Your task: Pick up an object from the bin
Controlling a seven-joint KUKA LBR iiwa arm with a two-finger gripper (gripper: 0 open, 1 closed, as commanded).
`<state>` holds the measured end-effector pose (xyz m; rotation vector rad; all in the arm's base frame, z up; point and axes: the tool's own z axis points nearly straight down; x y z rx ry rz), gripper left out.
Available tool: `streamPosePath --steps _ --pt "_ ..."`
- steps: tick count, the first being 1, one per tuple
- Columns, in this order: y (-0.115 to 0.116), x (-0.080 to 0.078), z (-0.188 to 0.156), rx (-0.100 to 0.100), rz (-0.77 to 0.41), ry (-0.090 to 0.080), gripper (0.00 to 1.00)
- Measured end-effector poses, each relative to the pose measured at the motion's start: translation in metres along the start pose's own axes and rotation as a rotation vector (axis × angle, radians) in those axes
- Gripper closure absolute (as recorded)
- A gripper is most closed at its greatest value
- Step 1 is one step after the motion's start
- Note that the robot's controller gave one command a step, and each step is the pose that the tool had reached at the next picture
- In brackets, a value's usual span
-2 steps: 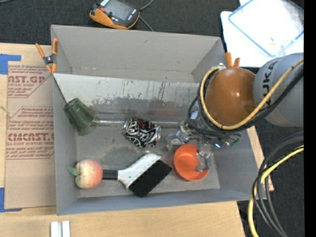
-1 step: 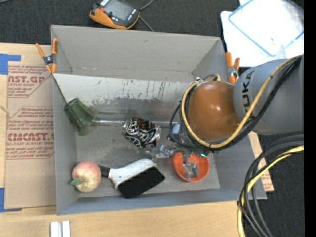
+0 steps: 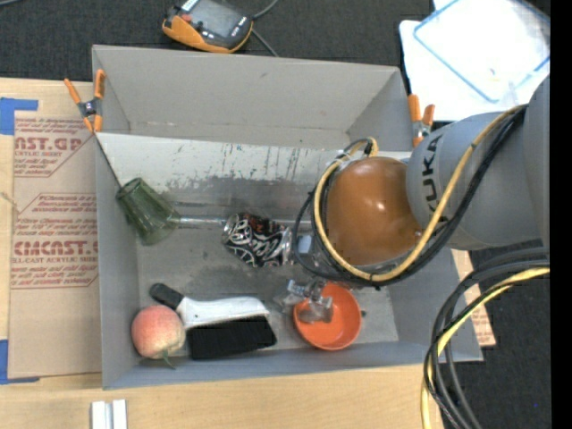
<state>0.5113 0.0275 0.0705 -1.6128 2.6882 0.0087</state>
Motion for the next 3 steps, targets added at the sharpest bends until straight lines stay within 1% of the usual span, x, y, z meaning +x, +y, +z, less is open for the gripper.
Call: streamPosePath --steps 1,2,3 --pt "0.0 0.0 0.0 0.0 0.0 0.0 1.0" --pt "-0.009 0.007 0.0 0.001 -0.065 -0.003 1.0" --pt "0.005 0.0 -0.118 -0.005 -0.043 0.0 1.0"
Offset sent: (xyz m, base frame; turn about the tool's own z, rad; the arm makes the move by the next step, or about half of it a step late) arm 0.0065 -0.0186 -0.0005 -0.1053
